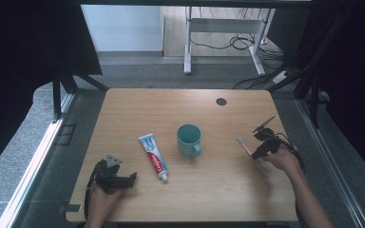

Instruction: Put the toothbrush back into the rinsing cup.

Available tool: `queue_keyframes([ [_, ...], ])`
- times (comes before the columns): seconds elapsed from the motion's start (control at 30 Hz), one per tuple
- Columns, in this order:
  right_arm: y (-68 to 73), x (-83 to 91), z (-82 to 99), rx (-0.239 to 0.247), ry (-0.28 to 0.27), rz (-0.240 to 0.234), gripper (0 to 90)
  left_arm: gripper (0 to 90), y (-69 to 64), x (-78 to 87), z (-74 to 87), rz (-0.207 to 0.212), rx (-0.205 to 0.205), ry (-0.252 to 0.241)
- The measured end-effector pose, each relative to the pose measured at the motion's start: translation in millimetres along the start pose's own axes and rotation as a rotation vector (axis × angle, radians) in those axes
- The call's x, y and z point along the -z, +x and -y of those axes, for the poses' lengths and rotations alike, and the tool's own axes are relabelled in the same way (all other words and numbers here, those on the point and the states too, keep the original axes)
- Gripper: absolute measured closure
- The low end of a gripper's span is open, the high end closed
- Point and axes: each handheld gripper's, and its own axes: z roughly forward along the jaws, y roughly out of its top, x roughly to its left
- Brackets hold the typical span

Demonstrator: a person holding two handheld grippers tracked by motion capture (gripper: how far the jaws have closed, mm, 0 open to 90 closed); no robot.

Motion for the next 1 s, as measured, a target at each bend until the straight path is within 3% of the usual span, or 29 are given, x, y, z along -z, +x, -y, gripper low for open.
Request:
queue_keyframes([
  [0.5,7.5,-11.0,-24.0,0.026,0.100,0.020,72.6,0.0,0.0,0.0,0.0,0.000,0.000,0.000],
  [1.0,11.4,-18.6,-35.6,0.034,0.176,0.050,76.1,0.0,0.0,0.0,0.0,0.000,0.000,0.001],
])
